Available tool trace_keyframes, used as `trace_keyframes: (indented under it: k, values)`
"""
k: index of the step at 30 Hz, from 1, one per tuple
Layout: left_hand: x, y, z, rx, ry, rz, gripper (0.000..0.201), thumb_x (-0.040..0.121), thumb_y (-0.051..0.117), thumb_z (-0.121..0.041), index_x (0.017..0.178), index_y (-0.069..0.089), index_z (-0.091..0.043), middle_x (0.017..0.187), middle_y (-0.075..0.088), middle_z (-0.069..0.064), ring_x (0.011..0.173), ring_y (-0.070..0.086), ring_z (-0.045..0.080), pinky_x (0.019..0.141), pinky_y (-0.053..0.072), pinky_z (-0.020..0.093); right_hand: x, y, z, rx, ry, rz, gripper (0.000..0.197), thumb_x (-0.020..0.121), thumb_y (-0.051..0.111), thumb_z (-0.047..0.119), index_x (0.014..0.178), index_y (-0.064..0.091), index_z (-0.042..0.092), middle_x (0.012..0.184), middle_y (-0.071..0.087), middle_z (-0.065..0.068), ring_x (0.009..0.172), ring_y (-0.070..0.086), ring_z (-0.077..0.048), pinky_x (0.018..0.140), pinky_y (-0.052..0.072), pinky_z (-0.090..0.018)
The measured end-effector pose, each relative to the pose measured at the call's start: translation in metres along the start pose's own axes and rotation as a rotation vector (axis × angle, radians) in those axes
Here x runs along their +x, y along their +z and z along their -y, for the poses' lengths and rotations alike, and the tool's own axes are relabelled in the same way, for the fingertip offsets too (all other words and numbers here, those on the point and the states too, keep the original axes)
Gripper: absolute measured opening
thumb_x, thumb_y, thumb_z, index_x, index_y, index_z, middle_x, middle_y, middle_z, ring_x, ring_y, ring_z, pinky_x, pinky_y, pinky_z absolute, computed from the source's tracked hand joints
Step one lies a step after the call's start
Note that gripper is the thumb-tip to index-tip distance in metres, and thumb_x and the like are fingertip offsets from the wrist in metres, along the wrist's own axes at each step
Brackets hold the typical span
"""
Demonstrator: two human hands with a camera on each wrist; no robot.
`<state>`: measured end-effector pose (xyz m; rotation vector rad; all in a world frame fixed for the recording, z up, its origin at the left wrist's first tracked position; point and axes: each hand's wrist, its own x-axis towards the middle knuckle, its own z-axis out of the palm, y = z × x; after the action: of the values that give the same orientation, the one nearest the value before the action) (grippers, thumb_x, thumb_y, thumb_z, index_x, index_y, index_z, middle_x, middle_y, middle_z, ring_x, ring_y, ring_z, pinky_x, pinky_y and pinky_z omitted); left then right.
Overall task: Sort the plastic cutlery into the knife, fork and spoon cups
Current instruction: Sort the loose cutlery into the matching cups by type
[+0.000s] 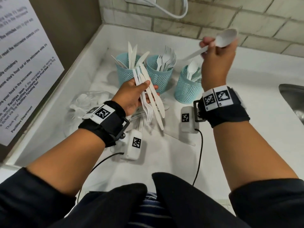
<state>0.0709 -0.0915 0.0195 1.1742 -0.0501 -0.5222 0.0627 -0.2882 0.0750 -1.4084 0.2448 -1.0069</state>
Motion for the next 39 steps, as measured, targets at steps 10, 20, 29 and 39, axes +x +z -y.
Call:
trace_keyframes:
  k: [10,20,29,39]
  values:
    - [0.002,-0.003,0.003,-0.001,-0.012,0.074,0.012,0.095,0.046,-0.005,0.099,0.054,-0.012,0.083,0.073,0.007,0.074,0.071,0.023,0.058,0.058,0.031,-0.001,-0.021,-0.026,-0.47,0.081,-0.038,0.051,0.083,0.037,-0.007,0.129,0.038,0.013,0.092,0.055,-0.002,0.08,0.057,-0.012,0.084,0.054,-0.03]
    - [0.002,-0.005,-0.004,-0.154,0.062,0.045,0.015,0.094,0.043,0.004,0.095,0.052,-0.008,0.083,0.074,0.009,0.078,0.071,0.025,0.074,0.059,0.039,-0.013,-0.006,-0.013,-0.657,-0.374,0.245,0.032,0.081,0.061,0.02,0.111,0.059,0.01,0.1,0.061,-0.002,0.088,0.055,-0.005,0.078,0.039,-0.015]
    - [-0.001,-0.002,-0.005,-0.2,0.122,-0.015,0.014,0.096,0.042,-0.001,0.093,0.053,-0.01,0.079,0.073,0.006,0.071,0.07,0.021,0.065,0.059,0.035,-0.041,0.006,-0.004,-0.657,0.494,1.122,0.014,0.086,0.066,0.024,0.079,0.068,0.011,0.064,0.069,0.004,0.057,0.064,-0.005,0.061,0.053,-0.019]
    - [-0.001,-0.009,-0.004,-0.316,0.084,-0.023,0.011,0.096,0.045,-0.004,0.092,0.049,-0.013,0.083,0.072,0.009,0.074,0.072,0.025,0.071,0.06,0.038,-0.023,-0.006,-0.006,-0.266,0.571,0.615,0.022,0.081,0.071,0.013,0.068,0.052,0.014,0.051,0.063,0.002,0.04,0.049,-0.003,0.04,0.04,-0.013]
